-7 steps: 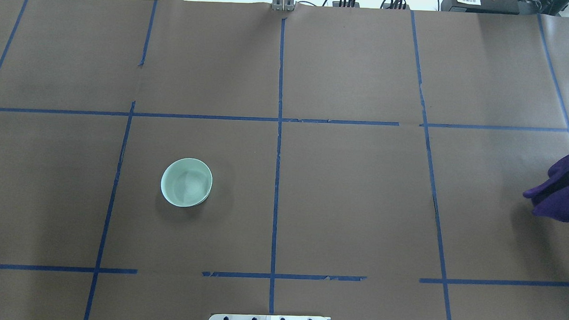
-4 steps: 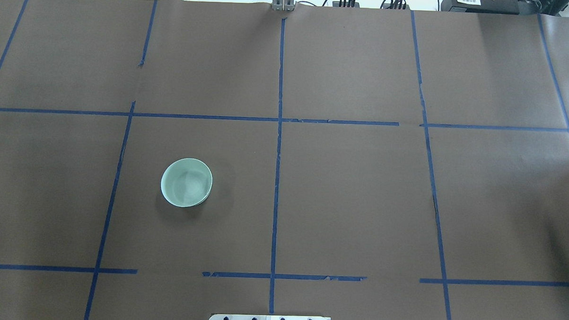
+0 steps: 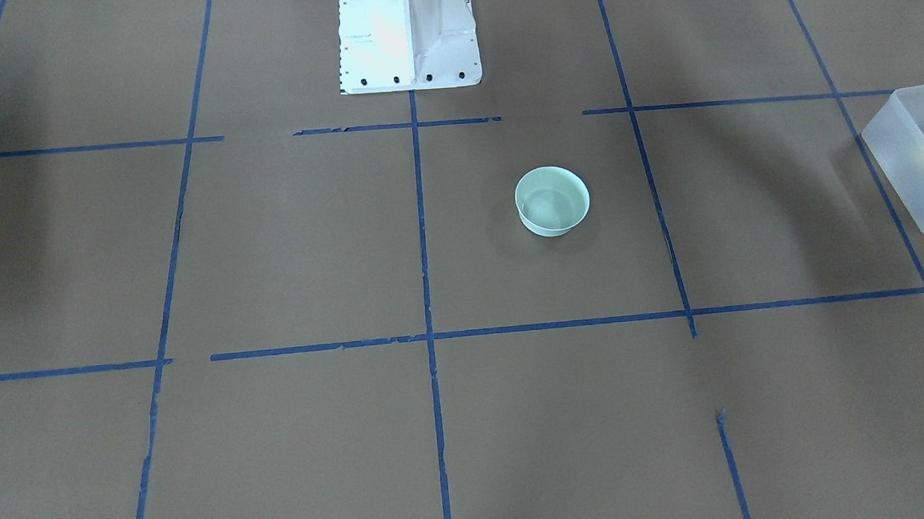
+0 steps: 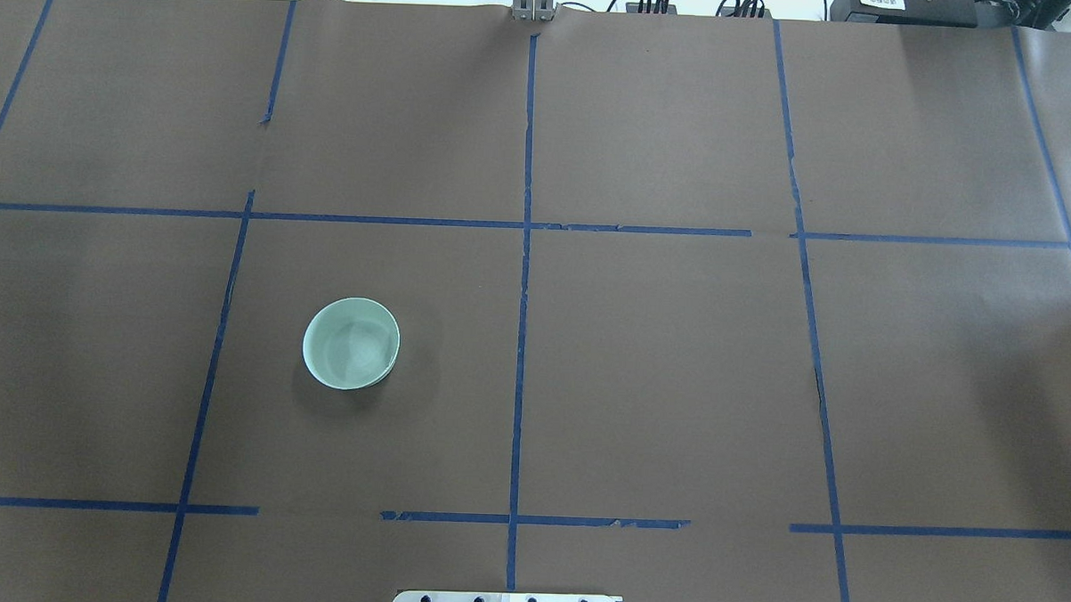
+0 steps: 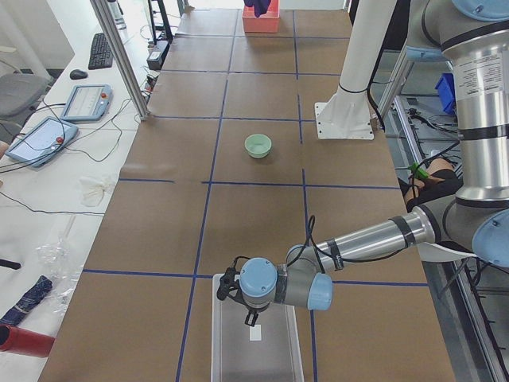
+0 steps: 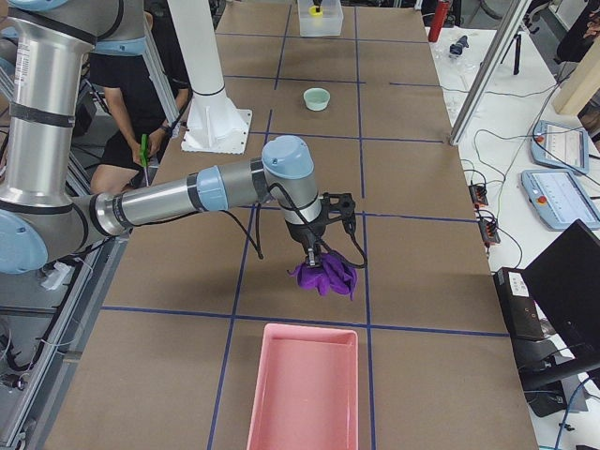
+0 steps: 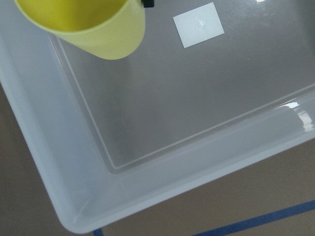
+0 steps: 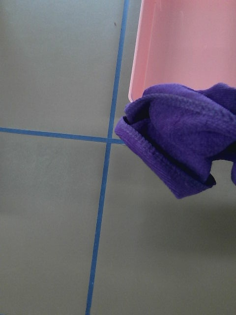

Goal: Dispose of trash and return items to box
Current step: 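Carry the purple cloth with the right gripper into the pink bin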

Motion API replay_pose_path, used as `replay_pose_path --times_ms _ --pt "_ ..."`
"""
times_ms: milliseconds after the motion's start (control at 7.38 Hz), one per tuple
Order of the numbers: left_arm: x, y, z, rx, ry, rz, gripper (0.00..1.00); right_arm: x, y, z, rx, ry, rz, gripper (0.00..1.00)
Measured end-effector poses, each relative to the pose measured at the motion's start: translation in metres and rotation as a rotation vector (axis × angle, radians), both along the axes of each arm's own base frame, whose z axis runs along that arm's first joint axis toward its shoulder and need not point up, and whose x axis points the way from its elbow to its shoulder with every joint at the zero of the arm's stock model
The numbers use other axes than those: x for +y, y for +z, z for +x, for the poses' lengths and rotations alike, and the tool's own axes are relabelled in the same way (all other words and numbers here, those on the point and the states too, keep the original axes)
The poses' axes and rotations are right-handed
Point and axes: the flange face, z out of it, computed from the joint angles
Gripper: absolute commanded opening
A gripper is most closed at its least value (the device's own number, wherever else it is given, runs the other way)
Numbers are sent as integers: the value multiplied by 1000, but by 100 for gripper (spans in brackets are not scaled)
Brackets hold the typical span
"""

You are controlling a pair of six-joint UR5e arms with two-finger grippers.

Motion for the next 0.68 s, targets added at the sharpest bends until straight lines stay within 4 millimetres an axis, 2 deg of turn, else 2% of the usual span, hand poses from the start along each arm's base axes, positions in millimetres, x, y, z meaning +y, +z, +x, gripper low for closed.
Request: replay_pose_path --times_ms 271,407,542,678 --pt "-5 -5 2 0 2 44 100 2 3 14 26 8 14 0" --pt "-11 -15 2 1 0 77 100 2 6 20 54 3 24 0" --pt "-17 -32 1 1 -3 115 100 1 10 26 91 -3 35 0" --pt "-26 -60 1 5 -20 146 100 1 13 33 138 -12 47 0"
